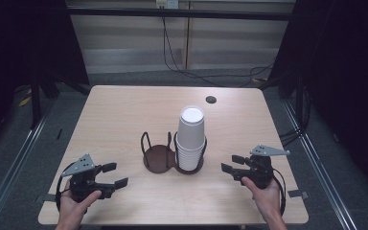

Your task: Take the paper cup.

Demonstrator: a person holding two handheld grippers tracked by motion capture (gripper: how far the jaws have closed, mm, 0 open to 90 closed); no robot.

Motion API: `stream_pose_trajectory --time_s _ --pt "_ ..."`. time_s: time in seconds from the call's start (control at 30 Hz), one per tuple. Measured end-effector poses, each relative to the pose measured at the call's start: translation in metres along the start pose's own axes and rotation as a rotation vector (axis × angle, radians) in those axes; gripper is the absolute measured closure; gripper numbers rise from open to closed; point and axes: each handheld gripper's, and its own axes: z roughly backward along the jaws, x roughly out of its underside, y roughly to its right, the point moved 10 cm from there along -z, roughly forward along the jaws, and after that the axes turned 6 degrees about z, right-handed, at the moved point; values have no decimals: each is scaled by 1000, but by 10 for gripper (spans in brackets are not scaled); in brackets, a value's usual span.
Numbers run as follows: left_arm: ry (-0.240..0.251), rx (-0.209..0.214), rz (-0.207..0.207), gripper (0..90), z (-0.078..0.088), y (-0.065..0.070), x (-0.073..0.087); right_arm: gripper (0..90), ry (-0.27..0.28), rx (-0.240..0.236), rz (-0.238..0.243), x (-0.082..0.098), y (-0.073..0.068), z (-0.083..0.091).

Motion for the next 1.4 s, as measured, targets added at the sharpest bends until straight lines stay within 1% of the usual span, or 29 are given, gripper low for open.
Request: stream_pose_trajectory --time_s 0.03,0.07,0.13,0.23,0.27,0.3,0.33,0.4,0.43,0.47,0.5,0.53,0.57,0.6,0.67,0.7,0.73,0.77,0.83,0.87,0.97,1.0,1.1,1.17,1.2,1.27,1.3,1.33,1.4 --pt "3 -1 5 214 0 -1 0 396 0 0 0 0 0 0" --pt "-6 4 14 214 -2 -1 1 407 13 -20 11 -2 -4 -1" --pt "-8 1 11 214 -3 -1 1 412 20 -23 17 -3 -6 -1" --pt "-11 8 20 214 -4 1 2 445 36 -18 -4 -7 -6 0" --pt "-24 13 25 214 -6 2 3 467 40 -5 -10 -9 -6 1" --pt "-28 15 34 216 -8 1 4 457 45 27 -7 -11 -4 2" --pt "-30 17 40 217 -10 2 5 458 42 41 -3 -12 -4 3" --pt "-42 24 32 217 -13 4 6 450 18 46 13 -14 -6 5" --pt "-42 24 32 217 -13 4 6 450 18 46 13 -14 -6 5" --pt "-52 23 19 219 -15 6 6 415 7 28 21 -16 -10 5" --pt "-52 23 19 220 -15 6 6 415 7 28 21 -16 -10 5" --pt "-56 32 22 220 -17 8 8 381 4 7 32 -18 -15 6" --pt "-56 32 22 220 -17 8 8 381 4 7 32 -18 -15 6" --pt "-62 30 12 219 -17 8 8 336 5 -27 23 -21 -19 6" --pt "-62 35 11 220 -17 9 8 321 0 -36 22 -22 -21 6" --pt "-58 36 13 220 -16 9 8 313 4 -42 25 -24 -23 6" --pt "-57 38 19 220 -15 8 8 287 15 -75 18 -27 -27 7" --pt "-57 38 19 219 -15 8 8 287 15 -75 18 -27 -27 7" --pt "-52 33 27 219 -12 6 8 232 22 -89 19 -31 -30 10" --pt "-47 33 31 220 -11 5 8 223 21 -118 22 -33 -33 12" --pt "-49 31 31 219 -9 4 9 211 23 -120 33 -37 -33 15" --pt "-52 34 31 219 -9 4 9 213 33 -136 40 -42 -36 18" --pt "-59 37 25 219 -11 5 9 211 40 -152 45 -47 -39 18" --pt "-62 34 20 219 -12 5 9 208 47 -176 50 -53 -43 18" --pt "-68 31 19 219 -12 4 10 209 55 -175 62 -62 -44 17" --pt "-72 36 17 219 -12 5 11 208 51 -178 79 -71 -46 14" --pt "-72 36 17 219 -12 5 11 208 51 -178 79 -71 -46 14" --pt "-63 27 23 221 -11 3 10 211 36 -190 94 -78 -49 11" --pt "-61 27 27 225 -11 2 9 210 19 -197 104 -82 -51 8"
